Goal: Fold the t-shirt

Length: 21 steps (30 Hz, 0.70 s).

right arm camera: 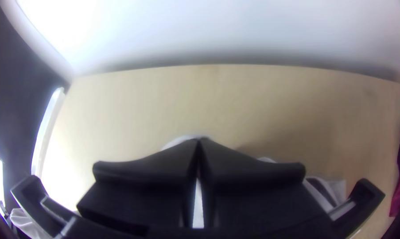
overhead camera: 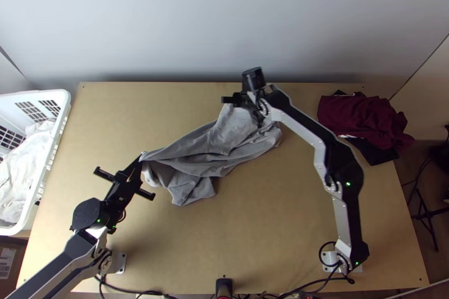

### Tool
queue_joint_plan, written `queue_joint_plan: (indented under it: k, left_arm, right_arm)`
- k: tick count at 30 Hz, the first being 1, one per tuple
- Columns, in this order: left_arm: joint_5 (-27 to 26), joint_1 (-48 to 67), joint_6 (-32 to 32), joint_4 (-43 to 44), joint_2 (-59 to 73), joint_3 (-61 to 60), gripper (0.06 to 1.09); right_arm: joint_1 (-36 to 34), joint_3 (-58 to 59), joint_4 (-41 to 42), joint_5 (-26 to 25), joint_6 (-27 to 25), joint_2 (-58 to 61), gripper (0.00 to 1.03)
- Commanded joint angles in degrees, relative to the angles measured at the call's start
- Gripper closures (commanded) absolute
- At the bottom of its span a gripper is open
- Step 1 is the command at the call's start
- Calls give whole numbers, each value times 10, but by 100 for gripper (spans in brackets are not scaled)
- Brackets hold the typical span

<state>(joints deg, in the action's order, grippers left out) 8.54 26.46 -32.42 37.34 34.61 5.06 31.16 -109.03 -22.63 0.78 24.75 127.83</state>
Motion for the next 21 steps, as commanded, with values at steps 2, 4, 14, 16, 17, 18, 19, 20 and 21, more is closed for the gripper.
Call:
queue_joint_plan:
  k: [2,4,14,16,17,18,19,20,21]
  left_arm:
    - [-10,-13,9,-4,-13,-1,105]
    - [-10,-13,10,-14,-24,-1,105]
    - [-12,-8,35,-54,-70,-2,105]
    - [-12,-5,37,-58,-74,-2,105]
    - [-12,-6,40,-60,-76,-2,105]
    - [-12,-5,41,-61,-78,-2,105]
    - [-12,-5,41,-61,-80,-2,105]
    - [-12,-5,41,-61,-82,-2,105]
    - [-12,-5,40,-61,-84,-2,105]
  right_arm:
    - [11,-74,0,-5,-26,102,93]
    - [11,-73,0,-5,-37,108,72]
    - [-16,-19,-62,1,-36,14,3]
    - [-24,5,-62,3,-33,-21,3]
    - [-27,15,-62,5,-33,-36,3]
    - [-28,29,-62,8,-33,-53,3]
    - [-28,45,-62,9,-33,-68,3]
    - [-28,62,-62,11,-34,-84,3]
    - [-26,78,-62,12,-34,-100,3]
